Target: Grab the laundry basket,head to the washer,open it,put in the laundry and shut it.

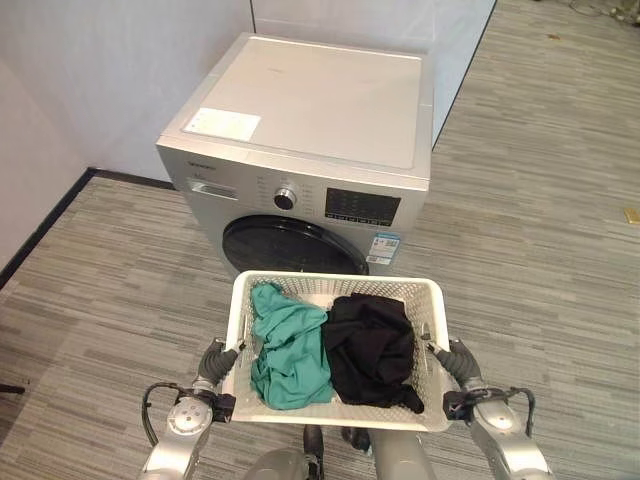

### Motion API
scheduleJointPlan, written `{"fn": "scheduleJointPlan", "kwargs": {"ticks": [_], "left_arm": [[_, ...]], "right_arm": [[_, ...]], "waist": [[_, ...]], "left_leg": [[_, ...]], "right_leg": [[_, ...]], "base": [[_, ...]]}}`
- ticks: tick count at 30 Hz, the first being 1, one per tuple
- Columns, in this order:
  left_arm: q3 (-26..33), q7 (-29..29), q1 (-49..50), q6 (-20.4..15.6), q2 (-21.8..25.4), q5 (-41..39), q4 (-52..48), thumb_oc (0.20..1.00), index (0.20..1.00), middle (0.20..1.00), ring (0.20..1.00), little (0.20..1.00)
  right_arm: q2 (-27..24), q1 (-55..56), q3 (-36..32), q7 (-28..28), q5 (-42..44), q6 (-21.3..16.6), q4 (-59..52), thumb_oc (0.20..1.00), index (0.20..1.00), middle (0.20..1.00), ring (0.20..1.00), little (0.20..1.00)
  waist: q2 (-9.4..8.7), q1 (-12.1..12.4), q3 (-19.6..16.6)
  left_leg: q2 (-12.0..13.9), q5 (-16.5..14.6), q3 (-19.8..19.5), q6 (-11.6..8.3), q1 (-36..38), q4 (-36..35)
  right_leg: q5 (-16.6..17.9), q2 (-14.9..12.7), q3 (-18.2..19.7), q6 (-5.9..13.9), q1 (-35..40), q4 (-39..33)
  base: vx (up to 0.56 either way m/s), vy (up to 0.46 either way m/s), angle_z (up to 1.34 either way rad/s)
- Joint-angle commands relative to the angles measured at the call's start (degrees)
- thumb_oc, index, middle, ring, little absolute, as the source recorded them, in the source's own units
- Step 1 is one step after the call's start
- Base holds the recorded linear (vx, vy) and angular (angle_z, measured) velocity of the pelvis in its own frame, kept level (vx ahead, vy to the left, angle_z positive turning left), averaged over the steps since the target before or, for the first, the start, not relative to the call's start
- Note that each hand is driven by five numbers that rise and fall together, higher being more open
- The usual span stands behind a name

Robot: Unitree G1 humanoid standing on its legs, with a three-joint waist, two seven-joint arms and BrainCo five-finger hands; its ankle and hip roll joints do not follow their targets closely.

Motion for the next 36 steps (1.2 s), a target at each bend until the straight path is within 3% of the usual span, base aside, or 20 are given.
{"fn": "scheduleJointPlan", "kwargs": {"ticks": [1,2,3,4,5,6,7,8,9,10,11,14,16,17,21,25,28,32,35,36], "left_arm": [[7.93,3.95,0.45,-2.13,4.56,-0.62,-1.32,0.200,0.200,0.200,0.200,0.200],[7.72,3.84,0.39,-2.45,3.96,-1.44,-1.83,0.200,0.200,0.200,0.200,0.200],[7.73,3.85,0.35,-2.45,3.99,-1.44,-1.83,0.200,0.200,0.200,0.200,0.200],[7.40,4.10,0.06,-2.51,3.53,-1.98,-1.82,0.200,0.200,0.200,0.200,0.200],[6.99,4.69,-0.20,-2.41,2.96,-2.63,-1.48,0.200,0.200,0.200,0.200,0.200],[6.98,4.96,-0.54,-2.39,2.65,-2.97,-1.34,0.200,0.200,0.200,0.200,0.200],[6.97,4.96,-0.55,-2.40,2.63,-2.97,-1.33,0.200,0.200,0.200,0.200,0.200],[6.84,5.04,-0.86,-2.38,2.57,-2.91,-1.22,0.200,0.200,0.200,0.200,0.200],[6.88,5.54,-1.15,-2.35,2.85,-3.07,-1.22,0.200,0.200,0.200,0.200,0.200],[6.88,5.55,-1.14,-2.35,2.85,-3.07,-1.22,0.200,0.200,0.200,0.200,0.200],[6.91,6.26,-1.24,-2.38,2.79,-3.67,-1.24,0.200,0.200,0.200,0.200,0.200],[6.88,7.28,-1.18,-2.64,2.71,-4.17,-1.23,0.200,0.200,0.200,0.200,0.200],[6.93,7.44,-1.07,-2.78,2.76,-4.30,-1.26,0.200,0.200,0.200,0.200,0.200],[6.83,7.48,-0.86,-3.13,2.74,-4.45,-1.27,0.200,0.200,0.200,0.200,0.200],[6.01,6.78,-0.59,-3.62,2.79,-4.26,-1.82,0.200,0.200,0.200,0.200,0.200],[5.76,6.77,-0.91,-3.54,3.45,-3.68,-1.70,0.200,0.200,0.200,0.200,0.200],[5.48,6.45,-1.34,-3.15,4.83,-2.29,-1.19,0.200,0.200,0.200,0.200,0.200],[6.52,6.22,-1.07,-2.98,6.15,-2.82,-1.14,0.200,0.200,0.200,0.200,0.200],[8.49,5.99,1.64,-2.90,6.37,-2.54,-2.60,0.200,0.200,0.200,0.200,0.200],[8.51,5.98,1.74,-2.87,6.38,-2.53,-2.67,0.200,0.200,0.200,0.200,0.200]], "right_arm": [[-6.15,-0.64,-7.29,-1.23,2.59,-4.51,-1.98,0.200,0.200,0.200,0.200,0.200],[-6.67,-0.02,-7.80,-1.54,3.35,-4.26,-1.48,0.200,0.200,0.200,0.200,0.200],[-6.63,-0.05,-7.82,-1.54,3.36,-4.26,-1.48,0.200,0.200,0.200,0.200,0.200],[-6.87,-0.06,-7.79,-1.84,4.07,-4.49,-1.19,0.200,0.200,0.200,0.200,0.200],[-7.39,0.20,-7.42,-2.23,4.21,-4.15,-0.32,0.200,0.200,0.200,0.200,0.200],[-7.51,0.39,-7.28,-2.38,4.15,-3.93,0.32,0.200,0.200,0.200,0.200,0.200],[-7.53,0.38,-7.28,-2.39,4.15,-3.95,0.34,0.200,0.200,0.200,0.200,0.200],[-7.35,0.44,-7.29,-2.67,4.42,-3.88,0.46,0.200,0.200,0.200,0.200,0.200],[-7.26,0.07,-6.74,-2.63,4.57,-4.23,0.28,0.200,0.200,0.200,0.200,0.200],[-7.26,0.08,-6.73,-2.63,4.57,-4.24,0.29,0.200,0.200,0.200,0.200,0.200],[-7.19,0.00,-5.96,-2.29,4.58,-4.30,0.37,0.200,0.200,0.200,0.200,0.200],[-7.72,-0.16,-4.92,-2.02,4.10,-4.22,0.64,0.200,0.200,0.200,0.200,0.200],[-7.96,-0.43,-4.59,-1.92,4.00,-4.16,0.92,0.200,0.200,0.200,0.200,0.200],[-8.19,-0.76,-4.41,-1.55,4.10,-4.01,0.99,0.200,0.200,0.200,0.200,0.200],[-8.25,-1.21,-4.88,-1.20,3.45,-3.91,1.00,0.200,0.200,0.200,0.200,0.200],[-7.55,-2.15,-5.05,-1.51,2.54,-3.48,1.29,0.200,0.200,0.200,0.200,0.200],[-5.90,-2.37,-5.40,-2.14,0.92,-3.36,2.26,0.200,0.200,0.200,0.200,0.200],[-6.11,-3.25,-4.25,-2.33,-2.20,-2.92,2.90,0.200,0.200,0.200,0.200,0.200],[-6.05,-1.74,-3.00,-1.17,-3.53,-3.36,0.17,0.200,0.200,0.200,0.200,0.200],[-6.03,-1.64,-2.99,-1.17,-3.55,-3.32,0.08,0.200,0.200,0.200,0.200,0.200]], "waist": [[-1.01,-1.08,-2.82],[-1.74,-0.68,-2.16],[-1.88,-0.81,-2.30],[-2.25,-0.26,-1.58],[-2.82,-0.01,-1.29],[-2.89,-0.05,-1.12],[-2.80,0.08,-1.02],[-3.20,0.14,-0.97],[-3.39,1.02,-1.19],[-3.53,1.12,-1.12],[-2.84,1.68,-1.57],[-1.74,2.51,-1.89],[-1.41,2.75,-1.91],[-0.61,2.86,-2.04],[1.44,2.52,-2.85],[1.77,2.61,-2.66],[1.54,2.35,-2.85],[1.33,2.51,-2.15],[0.94,3.88,-2.16],[0.92,3.84,-2.17]], "left_leg": [[5.26,-3.67,0.02,-7.45,1.80,11.95],[7.64,0.24,0.72,-10.79,-2.68,25.72],[7.49,0.46,0.62,-10.75,-3.11,25.87],[7.75,2.27,-0.48,-11.36,-5.83,32.27],[9.56,2.13,-0.42,-10.53,-8.65,35.35],[13.20,1.02,1.31,-9.84,-9.59,33.31],[13.33,0.87,1.42,-9.84,-9.46,33.40],[15.17,-0.03,2.69,-8.88,-9.91,29.77],[16.14,0.06,1.19,-8.18,-9.51,19.51],[16.00,0.28,1.38,-8.17,-9.10,19.01],[16.97,2.64,-2.79,-9.47,-9.03,10.13],[18.33,8.20,-9.58,-11.21,-8.75,1.70],[18.42,8.91,-11.90,-11.53,-8.76,0.60],[18.22,9.21,-15.38,-12.37,-9.22,0.28],[17.56,7.27,-13.41,-13.01,-7.78,0.09],[14.19,3.86,-12.05,-10.87,-7.60,3.00],[10.14,1.49,-8.82,-8.57,-7.04,3.81],[9.60,1.43,-6.88,-7.31,-7.23,3.45],[9.11,2.32,-4.81,-6.75,-7.39,1.82],[9.10,2.30,-4.85,-6.75,-7.33,1.82]], "right_leg": [[1.75,1.54,3.80,-0.11,8.75,-4.87],[1.62,1.98,3.70,-1.38,12.00,-5.76],[1.87,1.83,3.58,-1.41,11.79,-5.94],[1.74,2.34,4.36,-2.20,12.92,-6.54],[0.98,2.54,5.00,-2.88,14.61,-7.76],[0.43,2.17,4.77,-2.71,15.43,-7.99],[0.42,2.28,4.88,-2.71,15.53,-7.99],[0.09,1.66,5.01,-2.50,16.17,-8.25],[-0.43,1.33,6.67,-1.67,16.54,-8.38],[-0.46,1.21,6.78,-1.65,16.65,-8.37],[-1.21,1.67,8.26,-1.28,16.99,-8.56],[-2.42,1.71,10.75,-1.27,17.91,-7.89],[-2.67,1.67,11.55,-1.20,18.19,-7.81],[-3.02,0.91,13.12,-0.74,18.72,-7.89],[-3.36,-2.04,13.87,0.89,18.99,-6.90],[-2.55,-5.82,15.76,2.85,18.01,-5.08],[0.30,-10.15,16.69,4.91,16.08,-3.80],[1.84,-8.58,17.08,4.32,12.95,-1.53],[-0.50,-5.60,10.55,3.38,14.06,-2.32],[-0.50,-5.60,10.50,3.38,14.17,-2.39]], "base": [[0.15,-0.107,0.45],[0.06,-0.088,0.77],[0.10,-0.128,0.90],[0.08,-0.091,0.54],[0.15,-0.093,0.06],[0.13,-0.050,-0.31],[0.10,0.020,-0.25],[0.14,0.123,-0.16],[0.14,0.121,-0.15],[0.18,0.205,-0.21],[0.15,0.160,-0.56],[0.17,0.200,-0.66],[0.11,0.190,-0.52],[0.13,0.279,-0.44],[0.14,0.391,-0.13],[0.08,0.392,-0.19],[0.02,0.402,-0.20],[-0.06,0.146,-0.32],[-0.07,0.060,-0.34],[-0.09,0.005,-0.33]]}}
